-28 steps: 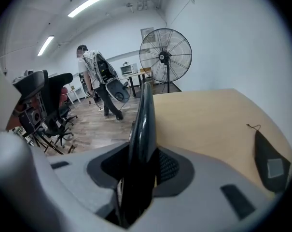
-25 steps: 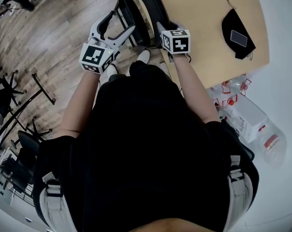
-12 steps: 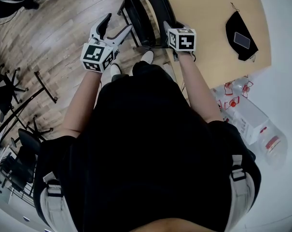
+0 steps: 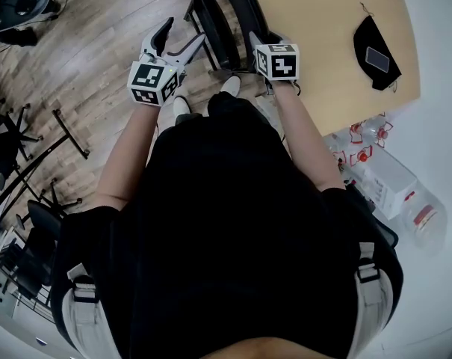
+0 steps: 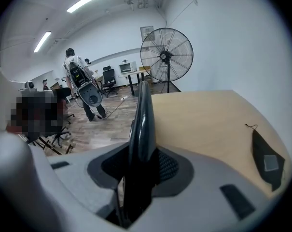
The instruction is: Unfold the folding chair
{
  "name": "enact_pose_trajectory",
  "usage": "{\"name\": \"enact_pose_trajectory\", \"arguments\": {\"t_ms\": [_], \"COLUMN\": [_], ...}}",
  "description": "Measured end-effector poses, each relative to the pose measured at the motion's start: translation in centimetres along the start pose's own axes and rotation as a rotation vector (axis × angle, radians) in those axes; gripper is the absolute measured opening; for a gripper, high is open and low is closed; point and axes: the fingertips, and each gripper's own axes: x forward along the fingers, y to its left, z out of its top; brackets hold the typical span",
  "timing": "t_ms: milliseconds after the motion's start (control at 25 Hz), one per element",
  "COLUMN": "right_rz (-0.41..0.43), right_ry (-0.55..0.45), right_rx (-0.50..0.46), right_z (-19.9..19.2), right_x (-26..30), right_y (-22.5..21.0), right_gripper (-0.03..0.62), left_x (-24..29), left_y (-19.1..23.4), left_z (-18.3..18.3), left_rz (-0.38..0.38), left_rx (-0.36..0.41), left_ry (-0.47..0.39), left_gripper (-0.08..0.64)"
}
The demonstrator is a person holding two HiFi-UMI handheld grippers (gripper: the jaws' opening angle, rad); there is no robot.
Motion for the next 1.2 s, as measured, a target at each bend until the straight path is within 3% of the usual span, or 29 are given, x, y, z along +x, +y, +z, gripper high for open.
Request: {"name": "enact_pose_trajectory", "arguments": {"t_ms": [200, 480, 920, 1200], "right_rz": [-0.012, -0.031, -0.029, -0.009], "right_ry": [0.004, 0.0, 0.007, -0.002], "right_rx": [-0.021, -0.052, -0.094, -0.103], "right_z": [0.1, 0.2, 0.2, 0.3], "right_x": [-0.1, -0.1, 0.0, 0.3], "right_y": [3.0, 5.4, 7.5, 8.2], "right_gripper": [0.13, 0.13, 0.13, 0.13], "left_x": [-0.7, 0.8, 6.1, 10.3], "left_y": [1.8, 4.5, 6.4, 7.5], "left_z": [-1.9, -4.9, -11.7, -18.0], "left_rz": [0.021, 0.097, 0.157, 0.226], "left_rx": [-0.048, -0.181, -0.297, -0.452], "left_ry": [0.029, 0.077, 0.267, 0.399], "left_gripper": [0.342, 0.342, 0.341, 0.342]}}
